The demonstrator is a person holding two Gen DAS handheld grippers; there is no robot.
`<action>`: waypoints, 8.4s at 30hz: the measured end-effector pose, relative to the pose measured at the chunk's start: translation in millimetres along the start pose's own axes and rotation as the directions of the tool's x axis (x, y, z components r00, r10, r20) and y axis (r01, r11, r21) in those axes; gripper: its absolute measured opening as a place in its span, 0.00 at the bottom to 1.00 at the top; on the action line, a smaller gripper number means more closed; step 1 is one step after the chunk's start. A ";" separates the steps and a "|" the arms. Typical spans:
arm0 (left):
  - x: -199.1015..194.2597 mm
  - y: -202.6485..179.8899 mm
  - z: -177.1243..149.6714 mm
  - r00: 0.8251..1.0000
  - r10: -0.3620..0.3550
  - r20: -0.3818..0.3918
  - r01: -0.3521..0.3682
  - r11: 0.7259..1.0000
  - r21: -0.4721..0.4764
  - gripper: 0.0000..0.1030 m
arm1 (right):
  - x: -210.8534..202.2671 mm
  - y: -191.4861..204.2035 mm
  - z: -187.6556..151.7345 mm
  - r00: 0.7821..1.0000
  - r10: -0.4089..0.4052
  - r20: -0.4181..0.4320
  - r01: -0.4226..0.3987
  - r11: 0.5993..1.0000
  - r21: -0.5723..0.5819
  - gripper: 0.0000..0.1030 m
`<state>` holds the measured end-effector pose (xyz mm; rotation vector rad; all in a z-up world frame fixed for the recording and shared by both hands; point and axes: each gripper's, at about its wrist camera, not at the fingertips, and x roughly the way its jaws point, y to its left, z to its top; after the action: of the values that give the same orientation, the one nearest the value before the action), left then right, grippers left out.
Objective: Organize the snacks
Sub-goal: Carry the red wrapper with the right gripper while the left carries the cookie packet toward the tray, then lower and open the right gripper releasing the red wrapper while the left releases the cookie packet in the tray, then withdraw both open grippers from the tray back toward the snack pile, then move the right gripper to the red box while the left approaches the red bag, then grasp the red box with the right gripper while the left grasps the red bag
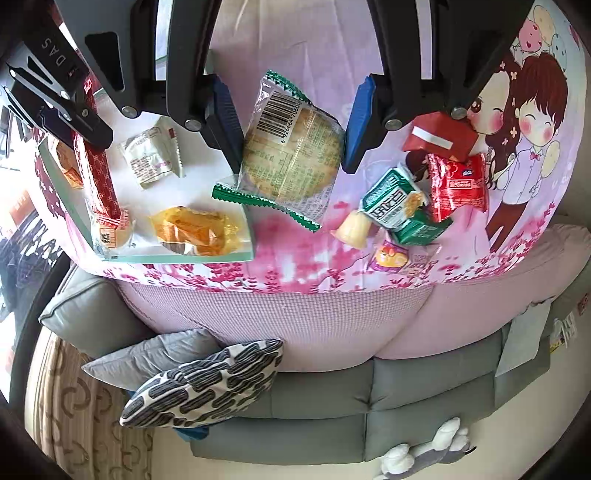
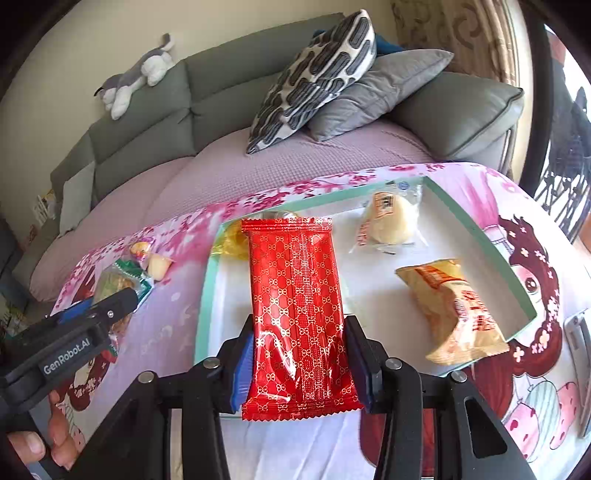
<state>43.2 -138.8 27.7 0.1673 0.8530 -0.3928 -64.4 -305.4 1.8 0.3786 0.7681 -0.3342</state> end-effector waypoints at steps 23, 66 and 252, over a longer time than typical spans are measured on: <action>45.4 -77.5 11.3 0.998 -0.064 0.030 0.060 0.990 0.130 0.53 | 18.5 -47.2 5.1 0.997 -0.083 -0.011 0.083 0.994 0.067 0.46; 48.2 -49.9 15.7 0.995 -0.050 -0.082 0.054 0.998 0.040 0.69 | 22.7 -34.5 11.1 0.994 -0.110 -0.023 0.111 0.994 0.007 0.59; 78.7 212.4 -15.1 0.996 -0.053 -0.077 0.013 0.897 -0.442 0.56 | 102.1 178.3 -16.3 0.988 -0.002 -0.157 -0.026 0.984 -0.176 0.65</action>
<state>164.6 39.0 -44.5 -0.2551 1.0118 -0.2151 70.1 -156.7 -45.7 0.2429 0.9415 -0.2239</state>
